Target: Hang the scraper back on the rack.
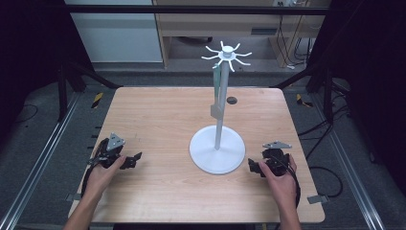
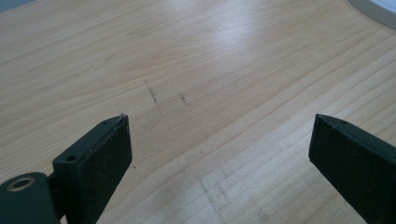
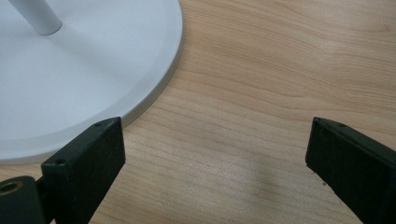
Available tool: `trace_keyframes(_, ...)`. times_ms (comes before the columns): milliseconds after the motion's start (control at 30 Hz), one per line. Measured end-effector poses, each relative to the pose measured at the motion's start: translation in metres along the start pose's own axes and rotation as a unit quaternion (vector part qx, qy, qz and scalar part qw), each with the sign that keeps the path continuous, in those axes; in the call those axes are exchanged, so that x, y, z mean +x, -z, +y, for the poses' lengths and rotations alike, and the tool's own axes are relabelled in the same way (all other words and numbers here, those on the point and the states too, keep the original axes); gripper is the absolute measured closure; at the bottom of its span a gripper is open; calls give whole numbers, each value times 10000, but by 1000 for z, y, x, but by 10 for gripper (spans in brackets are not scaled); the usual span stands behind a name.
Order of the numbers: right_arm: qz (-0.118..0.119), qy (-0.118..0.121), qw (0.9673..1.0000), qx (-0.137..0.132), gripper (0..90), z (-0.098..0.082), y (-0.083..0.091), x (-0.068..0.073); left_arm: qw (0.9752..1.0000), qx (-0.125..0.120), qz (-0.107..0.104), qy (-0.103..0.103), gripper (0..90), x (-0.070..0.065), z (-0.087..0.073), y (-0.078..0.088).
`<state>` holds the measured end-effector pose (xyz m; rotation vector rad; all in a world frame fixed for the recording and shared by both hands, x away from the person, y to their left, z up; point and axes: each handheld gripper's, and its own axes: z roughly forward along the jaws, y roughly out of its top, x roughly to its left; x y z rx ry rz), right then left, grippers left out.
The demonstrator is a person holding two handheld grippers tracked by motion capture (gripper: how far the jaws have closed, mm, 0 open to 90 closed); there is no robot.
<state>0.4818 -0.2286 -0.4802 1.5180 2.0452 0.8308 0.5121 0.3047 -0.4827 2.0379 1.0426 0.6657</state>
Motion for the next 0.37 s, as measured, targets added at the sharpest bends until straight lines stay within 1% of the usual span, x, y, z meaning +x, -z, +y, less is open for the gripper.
trace_keyframes(133,-5,-1,10000,18,51,0,0,0,9998,-114,-42,131,56,3,-1,-1)
trace_keyframes(267,5,-11,10000,46,52,-1,-1,0,9995,-141,-72,256,55,6,-2,-1)
trace_keyframes(367,7,38,10000,65,52,0,-2,0,9995,-165,-65,265,55,7,-2,-1)
